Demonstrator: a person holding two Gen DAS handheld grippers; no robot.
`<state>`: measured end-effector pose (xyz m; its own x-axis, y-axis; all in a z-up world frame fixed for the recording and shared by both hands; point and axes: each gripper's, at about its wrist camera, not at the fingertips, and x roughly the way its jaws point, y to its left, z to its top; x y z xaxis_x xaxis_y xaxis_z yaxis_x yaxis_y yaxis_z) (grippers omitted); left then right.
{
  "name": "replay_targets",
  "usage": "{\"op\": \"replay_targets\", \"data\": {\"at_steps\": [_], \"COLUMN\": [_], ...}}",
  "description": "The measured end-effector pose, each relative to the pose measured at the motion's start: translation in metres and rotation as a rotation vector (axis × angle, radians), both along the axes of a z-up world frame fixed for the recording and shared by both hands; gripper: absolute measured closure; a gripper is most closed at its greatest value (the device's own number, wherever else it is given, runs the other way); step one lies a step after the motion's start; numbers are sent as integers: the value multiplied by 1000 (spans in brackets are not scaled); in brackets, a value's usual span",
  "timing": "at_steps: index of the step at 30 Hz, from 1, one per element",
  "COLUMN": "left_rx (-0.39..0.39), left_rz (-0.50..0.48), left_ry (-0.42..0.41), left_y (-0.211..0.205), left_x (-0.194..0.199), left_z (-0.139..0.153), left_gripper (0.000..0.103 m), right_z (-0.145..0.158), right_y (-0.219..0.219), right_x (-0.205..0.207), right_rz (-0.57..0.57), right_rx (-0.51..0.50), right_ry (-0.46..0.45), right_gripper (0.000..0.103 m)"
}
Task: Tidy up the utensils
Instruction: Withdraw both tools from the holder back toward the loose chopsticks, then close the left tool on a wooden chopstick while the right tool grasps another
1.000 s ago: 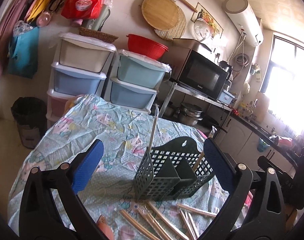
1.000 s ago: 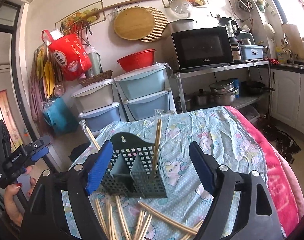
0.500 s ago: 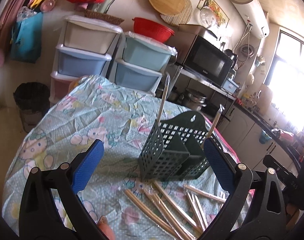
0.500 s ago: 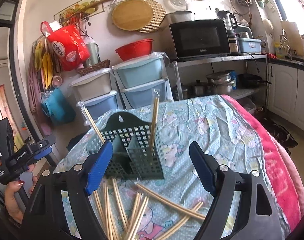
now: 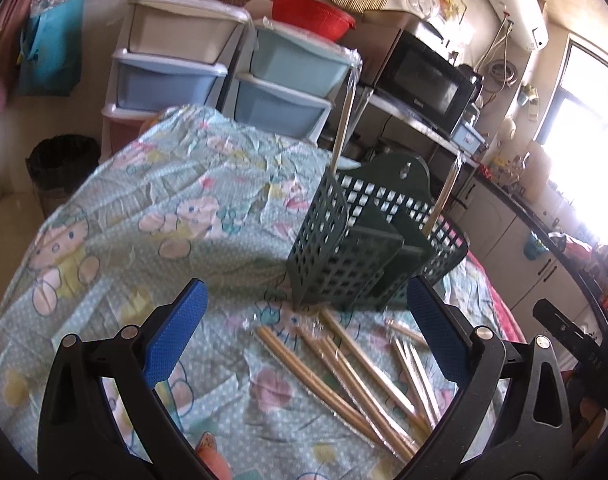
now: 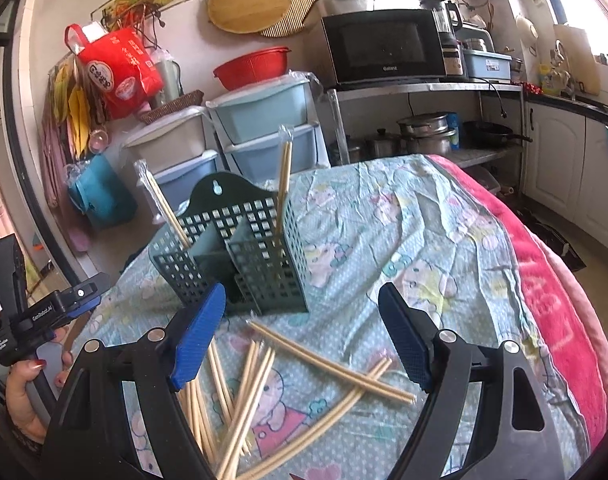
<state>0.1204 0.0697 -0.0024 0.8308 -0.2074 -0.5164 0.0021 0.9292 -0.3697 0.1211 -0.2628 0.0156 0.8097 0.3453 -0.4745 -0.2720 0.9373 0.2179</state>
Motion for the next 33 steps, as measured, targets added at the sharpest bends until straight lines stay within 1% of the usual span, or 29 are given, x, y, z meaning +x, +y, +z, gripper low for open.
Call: {"op": "replay_targets", "data": {"at_steps": [6,10,11,13,15,16,17,18,22,26,31,33], "left_rx": [-6,-28,-37,-52,-74,-84,-101,-118,-140,-143,-134,-131], "left_rz": [-10,-29,-36,-47,-61,-66,-70,-71,-61,-25,-5,2], "left_ry": [71,117,129,145,170,182,196,208,252,300,311,311], "left_y": [-2,-3,-3,-4,-4,-5,-4,-3,-2,3,5,6], "left_x": [5,10,12,14,19,21,23,26,36,44,51,56], "left_z": [-22,-33,-36,-41,-46,-48,-51,-54,-60,-67,-70,-71], "left_gripper": [11,11,12,20,33,37,44,46,47,47,47,47], "right_z": [-14,-22,-24,-28,-31,-32,-33,-35,-40,-47,-60,-66], "right_y": [-1,-2,-3,-4,-5,-7,-8,-9,-16,-29,-47,-54], "right_x": [-3,-4,-4,-4,-6,-6,-6,-7,-8,-8,-8,-7], "right_rz": [-2,-5,-6,-8,-10,-13,-15,-19,-40,-88,-146,-160], "right_rx": [-19,-27,-29,-33,-36,-38,-39,-39,-44,-38,-35,-11], "right_ry": [39,62,68,79,86,91,93,97,116,151,203,228], "right_gripper": [27,27,27,27,27,27,27,27,27,27,27,27]}}
